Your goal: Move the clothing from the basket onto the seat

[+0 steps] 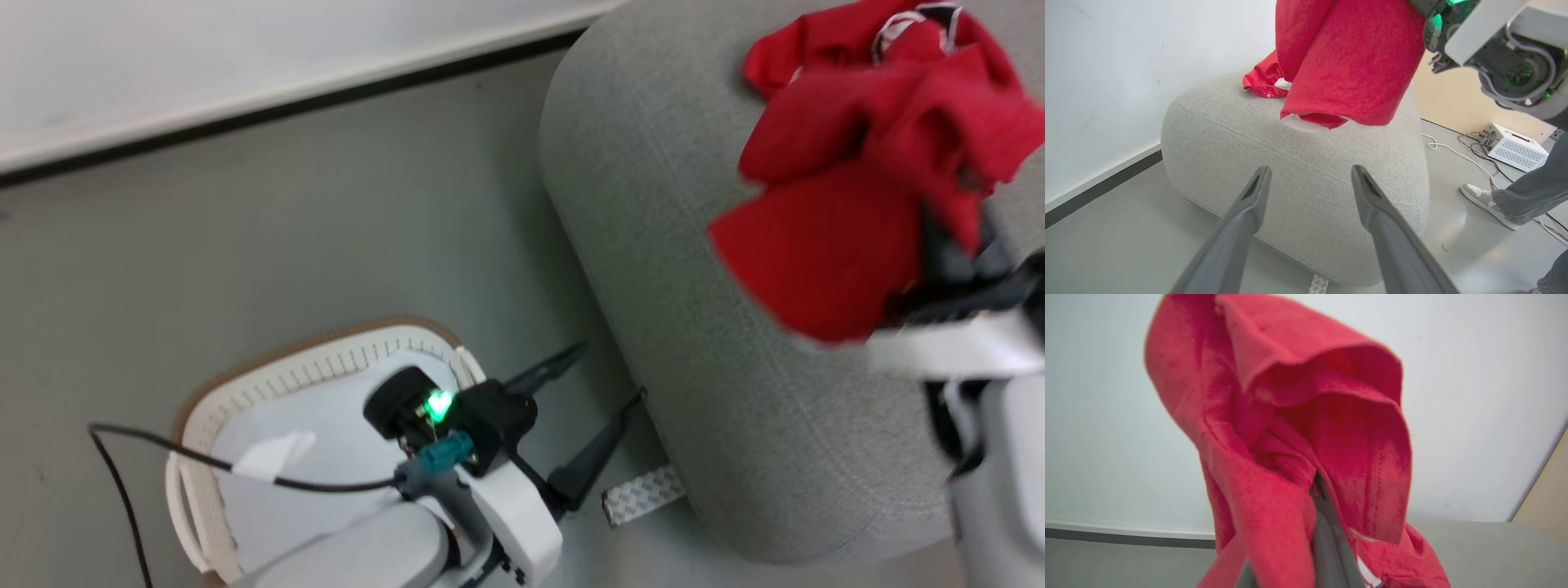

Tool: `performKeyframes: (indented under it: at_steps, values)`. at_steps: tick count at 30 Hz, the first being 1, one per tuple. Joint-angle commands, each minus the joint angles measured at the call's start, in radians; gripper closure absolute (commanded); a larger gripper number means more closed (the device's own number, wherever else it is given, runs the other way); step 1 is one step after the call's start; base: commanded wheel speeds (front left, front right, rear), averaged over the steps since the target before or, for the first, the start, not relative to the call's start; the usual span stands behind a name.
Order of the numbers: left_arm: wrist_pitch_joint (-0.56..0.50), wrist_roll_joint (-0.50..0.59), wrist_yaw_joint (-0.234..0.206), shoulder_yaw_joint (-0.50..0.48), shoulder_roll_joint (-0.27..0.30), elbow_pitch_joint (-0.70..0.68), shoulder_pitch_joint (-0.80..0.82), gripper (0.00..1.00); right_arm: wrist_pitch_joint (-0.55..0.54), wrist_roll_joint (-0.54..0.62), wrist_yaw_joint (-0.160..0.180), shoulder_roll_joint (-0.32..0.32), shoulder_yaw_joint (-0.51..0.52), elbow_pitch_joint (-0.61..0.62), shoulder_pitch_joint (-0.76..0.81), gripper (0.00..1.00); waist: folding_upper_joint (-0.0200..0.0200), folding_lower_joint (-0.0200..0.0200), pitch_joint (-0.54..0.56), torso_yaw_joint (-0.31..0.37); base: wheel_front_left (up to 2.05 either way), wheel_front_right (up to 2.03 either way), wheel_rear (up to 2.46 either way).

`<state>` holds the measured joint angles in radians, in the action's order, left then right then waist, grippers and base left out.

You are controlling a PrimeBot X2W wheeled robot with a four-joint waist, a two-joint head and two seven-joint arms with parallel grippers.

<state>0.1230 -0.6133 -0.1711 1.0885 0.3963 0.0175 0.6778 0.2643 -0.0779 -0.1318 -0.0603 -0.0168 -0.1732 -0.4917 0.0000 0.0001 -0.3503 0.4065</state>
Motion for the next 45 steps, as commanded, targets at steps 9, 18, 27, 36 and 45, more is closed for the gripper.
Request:
performKeyframes:
  at_steps: [9, 18, 27, 36, 45]
  values:
    - [-0.033, 0.046, -0.001, -0.059, 0.094, -0.082, 0.12, 0.0, -0.069, -0.086, 0.002, -0.184, 0.234, -0.183, -0.497, 1.0, 0.0, -0.0001, -0.276, -0.093, 0.0, 0.0, 0.0]
    - [-0.032, 0.043, -0.014, -0.078, 0.132, -0.115, 0.116, 0.0, -0.089, -0.012, 0.002, -0.316, 0.498, -0.382, -0.628, 1.0, 0.0, -0.0001, -0.333, -0.135, 0.0, 0.0, 0.0]
    - [-0.009, 0.0, -0.053, -0.102, 0.149, -0.121, 0.056, 0.0, -0.007, 0.045, 0.002, -0.205, 0.714, -0.642, -0.49, 0.03, 0.0, -0.0001, -0.317, -0.13, 0.0, 0.0, 0.0]
    - [0.029, -0.029, -0.084, -0.129, 0.161, -0.108, 0.006, 0.0, 0.001, -0.012, 0.002, -0.056, 0.663, -0.405, -0.24, 0.0, 0.0, -0.0001, -0.226, -0.109, 0.0, 0.0, 0.0]
    - [0.114, -0.08, -0.111, -0.161, 0.134, -0.043, -0.11, 0.0, 0.001, 0.014, 0.002, 0.005, 0.483, -0.153, 0.082, 0.0, 0.0, -0.0001, -0.036, -0.121, 0.0, 0.0, 0.0]
